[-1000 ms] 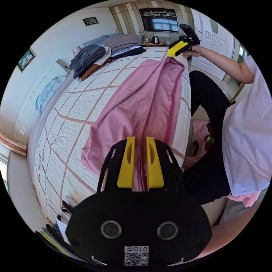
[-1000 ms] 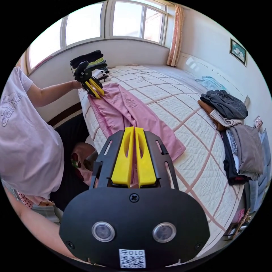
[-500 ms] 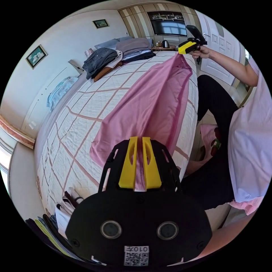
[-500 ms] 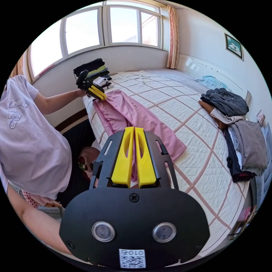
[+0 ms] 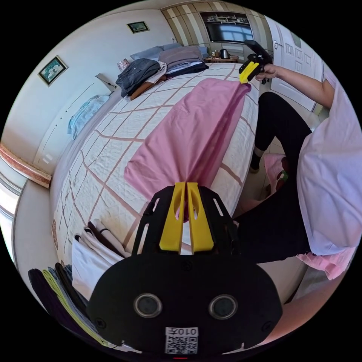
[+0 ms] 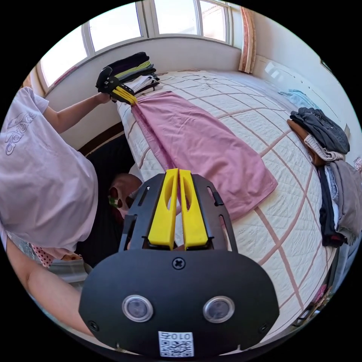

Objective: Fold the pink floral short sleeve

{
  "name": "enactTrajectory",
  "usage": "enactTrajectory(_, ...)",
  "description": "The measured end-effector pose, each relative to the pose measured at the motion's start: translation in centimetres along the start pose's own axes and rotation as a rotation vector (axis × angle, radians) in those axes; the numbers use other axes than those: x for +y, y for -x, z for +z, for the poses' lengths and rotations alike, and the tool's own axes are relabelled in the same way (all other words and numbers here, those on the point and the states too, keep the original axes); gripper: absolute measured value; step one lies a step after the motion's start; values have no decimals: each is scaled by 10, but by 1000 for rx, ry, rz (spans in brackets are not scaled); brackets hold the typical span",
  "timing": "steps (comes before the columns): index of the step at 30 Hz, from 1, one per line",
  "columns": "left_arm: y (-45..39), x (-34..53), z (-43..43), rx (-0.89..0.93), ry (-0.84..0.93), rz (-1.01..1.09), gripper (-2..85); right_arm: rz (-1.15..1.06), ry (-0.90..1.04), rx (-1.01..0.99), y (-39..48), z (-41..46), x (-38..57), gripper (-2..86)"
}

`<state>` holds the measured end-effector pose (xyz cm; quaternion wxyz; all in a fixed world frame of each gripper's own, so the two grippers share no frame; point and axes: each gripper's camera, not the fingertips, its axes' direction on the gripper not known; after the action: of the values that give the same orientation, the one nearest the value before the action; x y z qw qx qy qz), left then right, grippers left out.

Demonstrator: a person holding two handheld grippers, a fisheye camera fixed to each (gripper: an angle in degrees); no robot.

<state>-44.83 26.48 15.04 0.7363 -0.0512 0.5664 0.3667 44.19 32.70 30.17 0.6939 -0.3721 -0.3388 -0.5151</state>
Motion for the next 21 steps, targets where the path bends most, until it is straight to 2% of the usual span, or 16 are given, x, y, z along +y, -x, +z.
enactTrajectory(7,-2,1,0,7,-1,11,-2,-3,84,-31,-9,19,0,12)
enactTrajectory(15,2,14,-5,48,-29,-63,3,26,88,-34,-18,30,8,14)
enactTrajectory(18,3,22,-11,56,-33,-94,9,51,43,-47,-22,25,11,16)
enactTrajectory(21,3,27,-28,29,-37,-133,21,39,-117,-84,-15,-7,17,22)
